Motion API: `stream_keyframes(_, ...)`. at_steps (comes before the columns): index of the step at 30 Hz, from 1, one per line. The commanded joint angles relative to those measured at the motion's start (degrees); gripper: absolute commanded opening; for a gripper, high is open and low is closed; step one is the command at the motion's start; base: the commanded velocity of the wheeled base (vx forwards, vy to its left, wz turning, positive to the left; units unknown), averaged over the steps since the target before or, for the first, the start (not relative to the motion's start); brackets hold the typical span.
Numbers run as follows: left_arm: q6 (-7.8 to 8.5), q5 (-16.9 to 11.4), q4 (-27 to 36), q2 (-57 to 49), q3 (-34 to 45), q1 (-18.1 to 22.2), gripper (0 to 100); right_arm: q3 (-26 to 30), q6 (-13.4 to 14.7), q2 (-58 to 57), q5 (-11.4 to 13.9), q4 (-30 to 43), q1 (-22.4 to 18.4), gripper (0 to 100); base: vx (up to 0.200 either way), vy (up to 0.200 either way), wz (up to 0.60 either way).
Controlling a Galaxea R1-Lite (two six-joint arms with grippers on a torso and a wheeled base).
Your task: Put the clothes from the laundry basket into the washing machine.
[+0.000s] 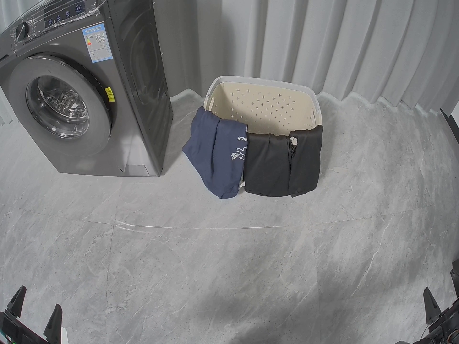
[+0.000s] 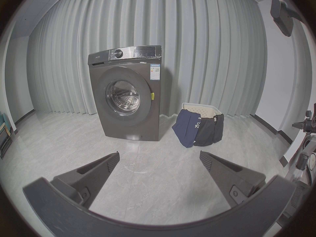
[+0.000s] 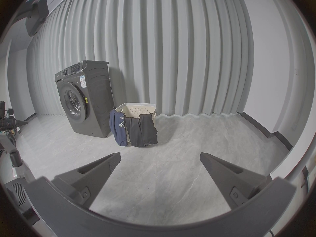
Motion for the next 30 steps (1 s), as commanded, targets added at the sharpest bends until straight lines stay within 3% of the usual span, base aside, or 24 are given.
stream_keyframes(1, -0.04, 0.0, 0.0, -0.9, 0.8, 0.0, 100, 1.0, 0.0, -0.9, 0.0, 0.0, 0.1, 100, 0.0, 0.0, 0.0)
stream_keyframes(8, -0.04, 0.0, 0.0, -0.9, 0.8, 0.0, 100, 1.0, 0.0, -0.9, 0.0, 0.0, 0.1, 100, 0.0, 0.0, 0.0)
stream_keyframes(23, -0.04, 0.1, 0.0, -0.9, 0.8, 0.0, 100, 1.0, 0.0, -0.9, 0.0, 0.0, 0.1, 100, 0.2, 0.0, 0.0)
stream_keyframes(30, -0.04, 0.0, 0.0, -0.9, 0.8, 0.0, 100, 1.0, -0.1, -0.9, 0.0, 0.0, 0.1, 100, 0.0, 0.0, 0.0)
